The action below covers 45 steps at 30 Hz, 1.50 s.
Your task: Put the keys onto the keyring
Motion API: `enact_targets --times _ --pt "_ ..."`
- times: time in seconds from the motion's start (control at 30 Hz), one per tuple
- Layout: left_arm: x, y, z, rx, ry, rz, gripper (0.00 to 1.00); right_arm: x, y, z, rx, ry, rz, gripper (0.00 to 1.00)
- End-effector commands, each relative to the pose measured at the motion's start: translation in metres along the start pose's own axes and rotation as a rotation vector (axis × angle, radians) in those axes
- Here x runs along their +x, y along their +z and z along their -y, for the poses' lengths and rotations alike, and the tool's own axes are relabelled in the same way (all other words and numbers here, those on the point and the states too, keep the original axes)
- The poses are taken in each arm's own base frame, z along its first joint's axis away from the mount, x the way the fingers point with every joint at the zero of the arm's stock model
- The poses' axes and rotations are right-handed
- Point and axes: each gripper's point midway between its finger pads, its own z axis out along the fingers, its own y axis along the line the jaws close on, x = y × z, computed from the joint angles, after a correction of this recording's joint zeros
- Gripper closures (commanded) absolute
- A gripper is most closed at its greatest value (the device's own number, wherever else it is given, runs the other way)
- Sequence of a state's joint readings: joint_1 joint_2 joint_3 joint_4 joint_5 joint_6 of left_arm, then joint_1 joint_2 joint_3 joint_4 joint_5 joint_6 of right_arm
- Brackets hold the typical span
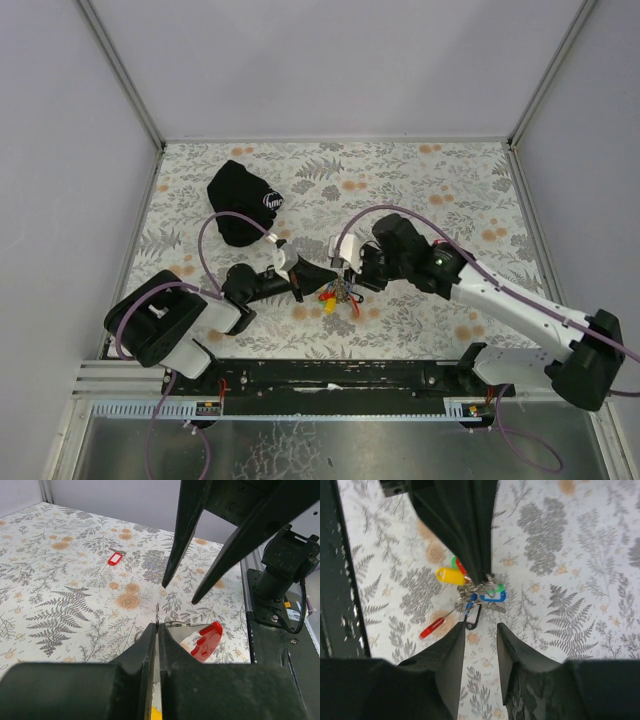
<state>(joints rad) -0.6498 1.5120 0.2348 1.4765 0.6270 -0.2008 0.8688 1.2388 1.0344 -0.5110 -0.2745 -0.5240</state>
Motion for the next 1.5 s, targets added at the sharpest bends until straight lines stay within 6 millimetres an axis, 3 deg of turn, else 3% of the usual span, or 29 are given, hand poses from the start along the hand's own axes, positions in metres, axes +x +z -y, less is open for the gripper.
enact_targets --times 0.0,0.13,0.23,0.63,1.0,1.23,1.33,1.47 --pt "-0.027 0.001 0.000 -0.018 0.058 0.107 1.00 -0.035 -0.013 0.026 0.139 0.039 0.282 0.61" --pt "-0.031 -0.001 0.002 -0.020 0.068 0.118 1.00 -0.038 -0.019 0.035 0.192 0.065 0.469 0.63" --pt "-0.034 -0.001 0.003 -0.015 0.074 0.125 1.00 -0.029 -0.017 0.037 0.210 0.058 0.555 0.66" --pt "-0.036 -0.001 0.009 0.014 0.087 0.126 1.00 -0.029 0.002 0.020 0.111 -0.024 0.698 0.69" --pt "-0.036 0.001 0.012 0.042 0.083 0.122 1.00 -0.031 0.010 0.018 0.063 -0.033 0.705 0.73" --pt "-0.035 0.001 0.014 0.053 0.085 0.117 1.00 -0.033 0.012 0.019 0.049 -0.030 0.694 0.88" --pt "-0.034 0.000 0.014 0.049 0.089 0.115 0.95 -0.035 0.010 0.023 0.055 -0.032 0.667 0.99" --pt "-0.031 -0.002 0.012 0.033 0.088 0.106 0.85 -0.033 0.007 0.029 0.067 -0.049 0.599 1.00"
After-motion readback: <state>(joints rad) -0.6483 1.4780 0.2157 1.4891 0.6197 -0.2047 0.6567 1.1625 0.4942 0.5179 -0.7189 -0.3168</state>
